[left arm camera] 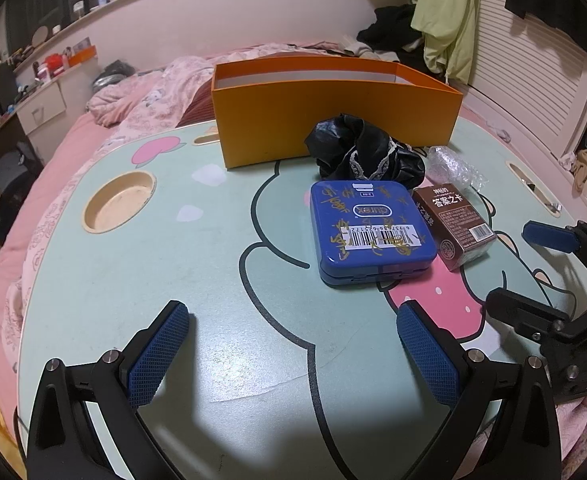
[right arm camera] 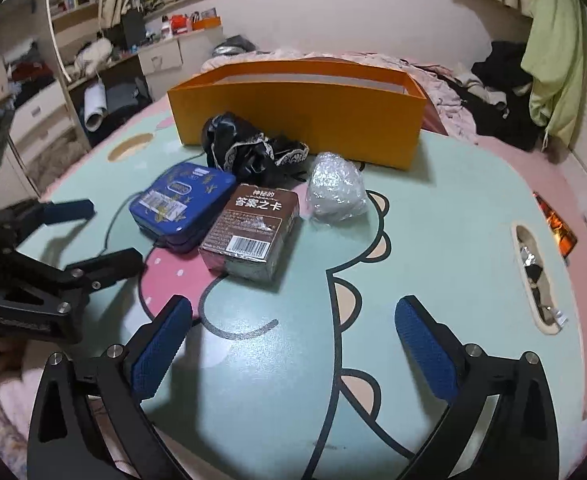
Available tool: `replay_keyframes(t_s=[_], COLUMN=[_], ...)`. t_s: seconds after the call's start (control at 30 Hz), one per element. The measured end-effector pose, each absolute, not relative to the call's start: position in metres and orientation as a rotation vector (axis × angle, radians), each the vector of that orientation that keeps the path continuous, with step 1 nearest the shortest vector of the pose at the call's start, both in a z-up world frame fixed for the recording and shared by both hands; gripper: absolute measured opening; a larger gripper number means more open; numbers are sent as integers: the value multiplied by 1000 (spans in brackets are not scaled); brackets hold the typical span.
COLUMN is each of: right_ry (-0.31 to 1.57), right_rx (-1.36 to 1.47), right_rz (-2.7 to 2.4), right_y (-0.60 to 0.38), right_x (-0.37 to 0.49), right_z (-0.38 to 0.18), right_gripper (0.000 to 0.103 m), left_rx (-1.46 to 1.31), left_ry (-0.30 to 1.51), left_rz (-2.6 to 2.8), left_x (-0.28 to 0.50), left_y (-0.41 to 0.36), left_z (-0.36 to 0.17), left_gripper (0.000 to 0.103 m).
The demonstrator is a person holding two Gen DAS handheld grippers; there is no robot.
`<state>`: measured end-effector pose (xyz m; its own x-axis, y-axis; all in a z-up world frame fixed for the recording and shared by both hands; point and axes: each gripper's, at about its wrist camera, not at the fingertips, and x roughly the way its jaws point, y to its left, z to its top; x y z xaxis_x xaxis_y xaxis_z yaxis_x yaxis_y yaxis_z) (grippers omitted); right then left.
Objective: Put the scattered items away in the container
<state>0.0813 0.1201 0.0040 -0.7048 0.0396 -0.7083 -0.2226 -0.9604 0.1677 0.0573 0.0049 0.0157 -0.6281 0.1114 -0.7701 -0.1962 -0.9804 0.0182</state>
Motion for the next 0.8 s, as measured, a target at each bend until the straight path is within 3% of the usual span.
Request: replay_keyframes(t_s=[0.3,0.53,0.7,0.77,0.8], right_ry=[314,317,316,317,317], right_rx=[-1157,-1154,-1153,-1153,-1153], right_rz=[2695,2702,2704,2704,2704], right_y=[117,119,119,119,119], right_x=[79,77,77,77,77], right_z=[4,3,4,4,4], right_gripper=[102,102,102,102,102], left_rx=[-1238,-1096,-1156,-1238,-1297], left_ry=[108,67,52,48,44], left_rz=[2695,2705,2610,2554,2525], left_x=[59,47,-17,-46,-63], left_y=[-2,-15,-6,2,7], left_z=[19,78,129,135,134], left_gripper=[103,101,79,53,45])
